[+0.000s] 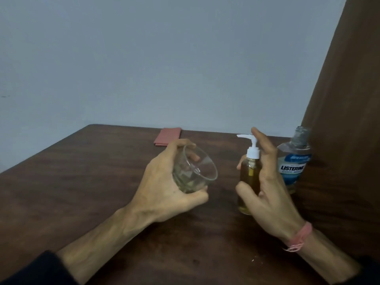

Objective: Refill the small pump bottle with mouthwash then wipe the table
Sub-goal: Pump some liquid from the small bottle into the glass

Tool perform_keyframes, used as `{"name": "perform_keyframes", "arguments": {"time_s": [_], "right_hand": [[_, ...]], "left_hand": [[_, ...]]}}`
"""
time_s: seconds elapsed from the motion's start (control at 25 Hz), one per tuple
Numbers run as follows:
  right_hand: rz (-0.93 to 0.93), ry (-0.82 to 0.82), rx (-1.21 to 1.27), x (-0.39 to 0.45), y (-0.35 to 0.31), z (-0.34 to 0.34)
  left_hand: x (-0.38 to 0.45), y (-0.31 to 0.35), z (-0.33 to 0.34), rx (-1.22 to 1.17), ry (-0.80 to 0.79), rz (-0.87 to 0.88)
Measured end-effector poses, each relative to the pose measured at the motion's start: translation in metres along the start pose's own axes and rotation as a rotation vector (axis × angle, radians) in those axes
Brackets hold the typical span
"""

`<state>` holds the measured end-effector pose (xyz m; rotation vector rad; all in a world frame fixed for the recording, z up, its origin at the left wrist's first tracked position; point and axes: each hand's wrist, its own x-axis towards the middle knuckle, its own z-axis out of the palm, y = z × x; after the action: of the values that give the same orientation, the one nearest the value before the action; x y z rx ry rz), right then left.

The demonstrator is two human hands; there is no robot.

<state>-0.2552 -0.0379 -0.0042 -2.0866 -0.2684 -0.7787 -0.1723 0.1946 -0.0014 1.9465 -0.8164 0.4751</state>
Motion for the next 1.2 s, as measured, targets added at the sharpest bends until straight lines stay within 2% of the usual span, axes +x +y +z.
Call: {"name": "perform_keyframes", "arguments": {"time_s": [0.16, 0.44, 0.76, 1.0, 1.2], "right_hand": [[-0.053, -0.034, -0.014, -0.005, -0.004, 0.003], [-0.117, -0.054, -0.047, -0.007, -0.007, 0.004], [-0.15, -0.146, -0.215, -0.008, -0.006, 0.004], [-0.155, -0.138, -0.222, -0.007, -0.006, 0.008], [-0.2, -0.141, -0.255, -0.008, -0.012, 0.009]], "left_hand": [[-0.006, 0.0, 0.004, 0.087, -0.017, 0.071], [-0.006, -0.004, 0.007, 0.1, -0.031, 0.035], [-0.006, -0.003, 0.007, 0.07, -0.069, 0.041], [-0.006, -0.004, 0.007, 0.047, -0.084, 0.038], [-0.008, -0.003, 0.009, 0.026, -0.169, 0.069]]}}
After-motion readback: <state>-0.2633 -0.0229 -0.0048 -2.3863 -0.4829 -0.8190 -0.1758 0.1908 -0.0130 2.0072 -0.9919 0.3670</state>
